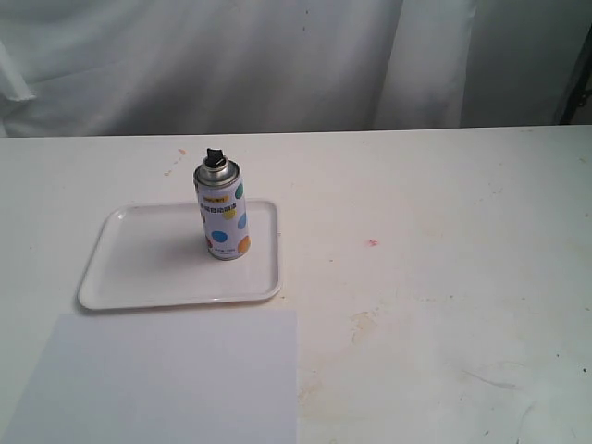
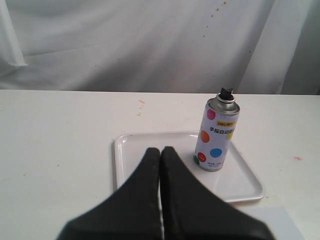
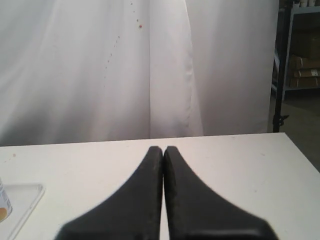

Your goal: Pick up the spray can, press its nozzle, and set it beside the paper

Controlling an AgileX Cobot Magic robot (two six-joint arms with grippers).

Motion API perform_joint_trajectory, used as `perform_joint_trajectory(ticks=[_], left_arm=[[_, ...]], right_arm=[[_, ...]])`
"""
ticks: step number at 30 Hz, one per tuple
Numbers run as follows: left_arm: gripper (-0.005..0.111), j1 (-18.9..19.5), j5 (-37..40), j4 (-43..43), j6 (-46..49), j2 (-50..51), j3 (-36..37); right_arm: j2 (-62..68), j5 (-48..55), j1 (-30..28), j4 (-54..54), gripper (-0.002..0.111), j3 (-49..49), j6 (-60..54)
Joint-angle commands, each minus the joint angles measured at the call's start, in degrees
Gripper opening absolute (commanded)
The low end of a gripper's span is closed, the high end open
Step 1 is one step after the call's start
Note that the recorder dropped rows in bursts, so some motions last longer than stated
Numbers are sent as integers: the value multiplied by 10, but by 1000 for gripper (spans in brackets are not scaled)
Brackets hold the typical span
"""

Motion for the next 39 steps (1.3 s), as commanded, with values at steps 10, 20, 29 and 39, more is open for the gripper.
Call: perform_joint_trajectory(ticks=[10,20,29,39], left_arm=[[0,1,-1,0,-6,-2,2],[0,1,-1,0,-6,-2,2],[0,1,-1,0,-6,-2,2],[0,1,-1,0,-6,-2,2]], right_arm=[[-2,-61,-3,-83,0,117,115],[-2,-71,-3,-27,0,141,52],[-7,-46,-3,-32,0,141,48],[-89,53,-3,-36,0,141,47]])
